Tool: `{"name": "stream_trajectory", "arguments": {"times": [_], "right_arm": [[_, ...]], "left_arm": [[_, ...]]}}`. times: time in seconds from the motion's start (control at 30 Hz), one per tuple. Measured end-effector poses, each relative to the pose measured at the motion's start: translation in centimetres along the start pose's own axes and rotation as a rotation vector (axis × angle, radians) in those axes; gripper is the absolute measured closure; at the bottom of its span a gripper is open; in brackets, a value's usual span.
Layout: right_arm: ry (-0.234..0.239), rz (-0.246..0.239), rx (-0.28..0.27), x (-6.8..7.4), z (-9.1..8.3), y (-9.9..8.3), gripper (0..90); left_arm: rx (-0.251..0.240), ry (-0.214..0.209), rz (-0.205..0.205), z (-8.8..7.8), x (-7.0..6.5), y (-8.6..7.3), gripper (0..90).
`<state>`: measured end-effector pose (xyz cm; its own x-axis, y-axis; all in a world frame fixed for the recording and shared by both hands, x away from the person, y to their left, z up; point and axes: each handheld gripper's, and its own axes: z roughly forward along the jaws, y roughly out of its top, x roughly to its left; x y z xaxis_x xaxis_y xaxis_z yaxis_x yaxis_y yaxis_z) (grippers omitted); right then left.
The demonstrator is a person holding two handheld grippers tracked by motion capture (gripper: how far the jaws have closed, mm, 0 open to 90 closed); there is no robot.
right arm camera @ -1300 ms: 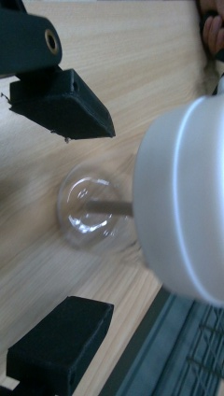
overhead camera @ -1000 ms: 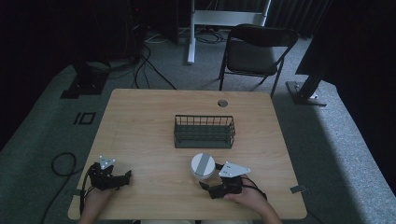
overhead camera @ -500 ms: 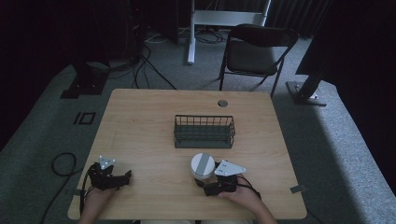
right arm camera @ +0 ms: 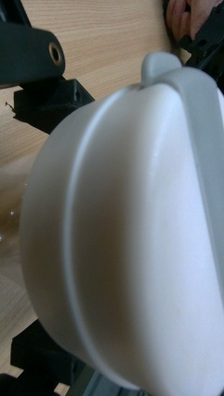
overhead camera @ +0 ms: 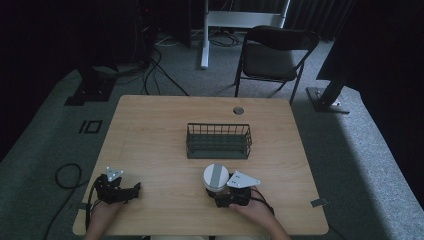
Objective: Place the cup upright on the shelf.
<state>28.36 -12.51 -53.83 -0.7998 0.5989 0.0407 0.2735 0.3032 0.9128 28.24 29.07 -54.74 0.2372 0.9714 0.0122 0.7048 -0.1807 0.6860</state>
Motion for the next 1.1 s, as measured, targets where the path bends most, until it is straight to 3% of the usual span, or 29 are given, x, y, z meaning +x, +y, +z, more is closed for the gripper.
{"name": "stream_trajectory", "arguments": {"times": [0.8, 1.0, 1.1], "right_arm": [[0.001, -0.021, 0.001, -0.2, -0.6, 0.1, 18.5], [-0.009, -0.013, -0.007, -0.5, -1.2, 0.8, 18.5], [-0.028, -0.014, -0.023, -1.2, -2.1, 2.0, 18.5]], "left_arm": [[0.001, 0.0, 0.001, 0.0, 0.0, 0.0, 0.3], [0.001, 0.0, 0.001, 0.0, 0.0, 0.0, 0.3], [0.0, 0.0, 0.0, 0.0, 0.0, 0.0, 0.3]]}}
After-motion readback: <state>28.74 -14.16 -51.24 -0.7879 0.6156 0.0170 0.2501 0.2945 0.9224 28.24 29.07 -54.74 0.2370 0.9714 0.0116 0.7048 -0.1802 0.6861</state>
